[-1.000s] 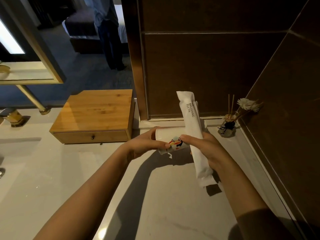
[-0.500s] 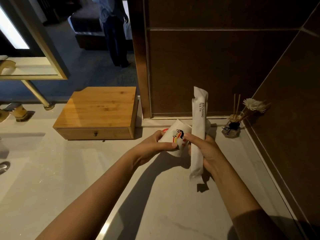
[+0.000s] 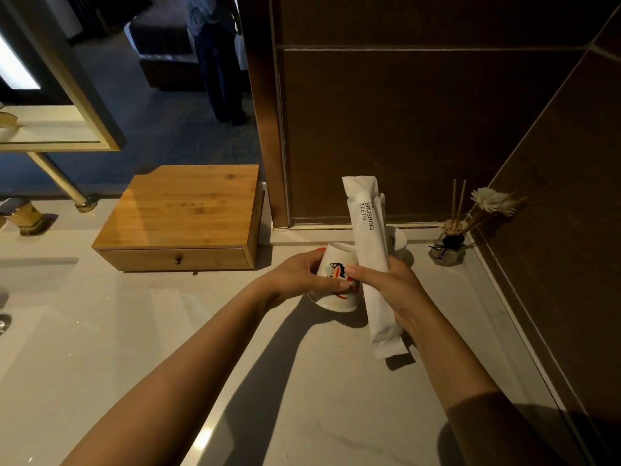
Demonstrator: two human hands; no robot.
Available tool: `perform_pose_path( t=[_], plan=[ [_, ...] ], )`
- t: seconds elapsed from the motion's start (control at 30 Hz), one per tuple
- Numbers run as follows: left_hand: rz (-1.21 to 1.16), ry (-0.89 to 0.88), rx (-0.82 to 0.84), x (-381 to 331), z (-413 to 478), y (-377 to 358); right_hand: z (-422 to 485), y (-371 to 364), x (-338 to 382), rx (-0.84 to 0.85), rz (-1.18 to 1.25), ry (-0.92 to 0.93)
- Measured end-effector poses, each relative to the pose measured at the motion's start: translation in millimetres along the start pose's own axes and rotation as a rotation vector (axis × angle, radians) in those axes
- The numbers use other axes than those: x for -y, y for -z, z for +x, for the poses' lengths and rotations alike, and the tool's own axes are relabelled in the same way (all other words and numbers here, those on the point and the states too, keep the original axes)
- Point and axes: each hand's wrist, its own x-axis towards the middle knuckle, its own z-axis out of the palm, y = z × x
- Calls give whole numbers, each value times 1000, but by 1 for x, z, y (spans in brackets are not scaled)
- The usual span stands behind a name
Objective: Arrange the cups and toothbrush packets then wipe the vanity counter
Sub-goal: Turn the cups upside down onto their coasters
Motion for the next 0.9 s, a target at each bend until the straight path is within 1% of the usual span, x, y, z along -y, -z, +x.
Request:
perform_pose_path(
  t=[0.1, 0.23, 0.37, 0.47, 0.53, 0.73, 0.9],
  plan=[
    [-26, 28, -17, 6, 3, 0, 5, -1, -2, -1, -23, -6],
    [-45, 47, -67, 15, 10, 1, 10, 3, -5, -77, -58, -30],
    [-105, 13, -202, 22, 15, 15, 11, 9, -13, -158, -90, -34],
    [-112, -3, -353, 23, 23, 24, 12, 11, -20, -142, -92, -39],
    [-82, -32, -398, 22, 30, 24, 13, 9, -24, -126, -82, -42],
    [50, -60, -438, 31, 46, 12, 14, 8, -30, -114, -17, -98],
    [30, -61, -435, 43, 48, 7, 18, 12, -34, -97, -7, -94]
  ],
)
